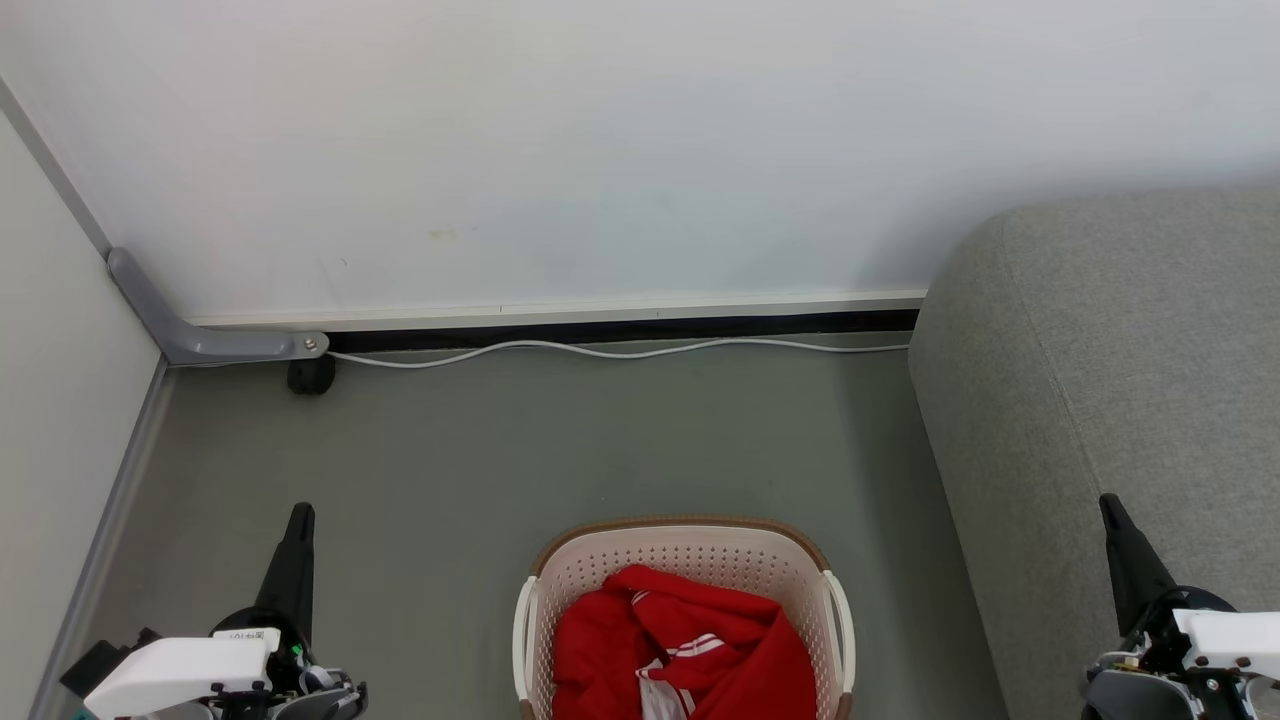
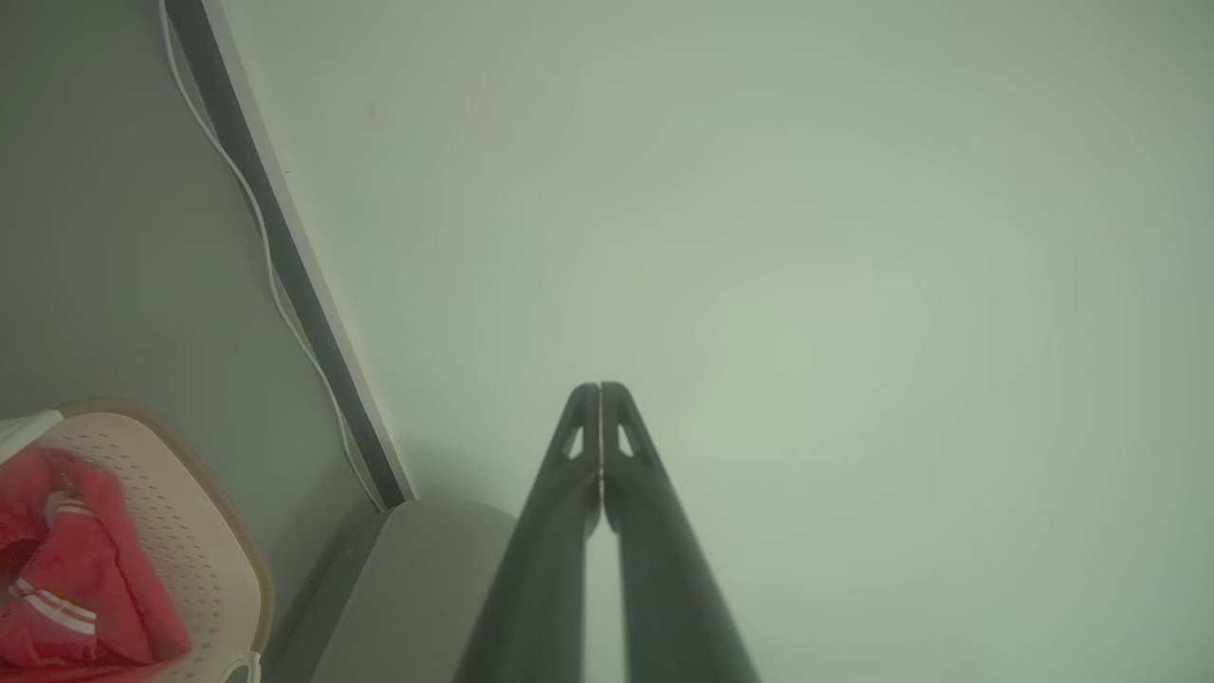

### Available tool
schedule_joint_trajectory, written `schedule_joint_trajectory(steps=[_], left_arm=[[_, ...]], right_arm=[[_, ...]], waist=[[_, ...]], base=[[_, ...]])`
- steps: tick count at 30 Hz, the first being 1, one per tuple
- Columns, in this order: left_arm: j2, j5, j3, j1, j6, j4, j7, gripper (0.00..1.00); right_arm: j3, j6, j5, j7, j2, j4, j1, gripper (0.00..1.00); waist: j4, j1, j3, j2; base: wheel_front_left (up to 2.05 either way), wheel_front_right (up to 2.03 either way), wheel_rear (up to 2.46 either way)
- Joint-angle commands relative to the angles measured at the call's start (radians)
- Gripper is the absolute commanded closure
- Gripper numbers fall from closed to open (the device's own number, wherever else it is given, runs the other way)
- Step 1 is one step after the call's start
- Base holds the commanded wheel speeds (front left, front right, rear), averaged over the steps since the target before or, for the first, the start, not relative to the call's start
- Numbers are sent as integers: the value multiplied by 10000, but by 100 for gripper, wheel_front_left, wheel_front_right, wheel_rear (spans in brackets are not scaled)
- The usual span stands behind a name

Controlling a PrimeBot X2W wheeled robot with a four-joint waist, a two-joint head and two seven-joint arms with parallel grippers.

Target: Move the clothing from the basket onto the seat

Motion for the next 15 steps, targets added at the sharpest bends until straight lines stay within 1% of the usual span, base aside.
schedule_joint_trajectory(steps=[1, 15], left_arm=[[154, -40, 325, -574, -75, -280, 71, 100], [154, -40, 325, -574, -75, -280, 71, 100]], right_arm=[[174, 44, 117, 73, -106, -303, -361, 100], [174, 44, 117, 73, -106, -303, -361, 100]], waist=[[0, 0, 0, 0], [0, 0, 0, 0]], base=[[0, 0, 0], [0, 0, 0]])
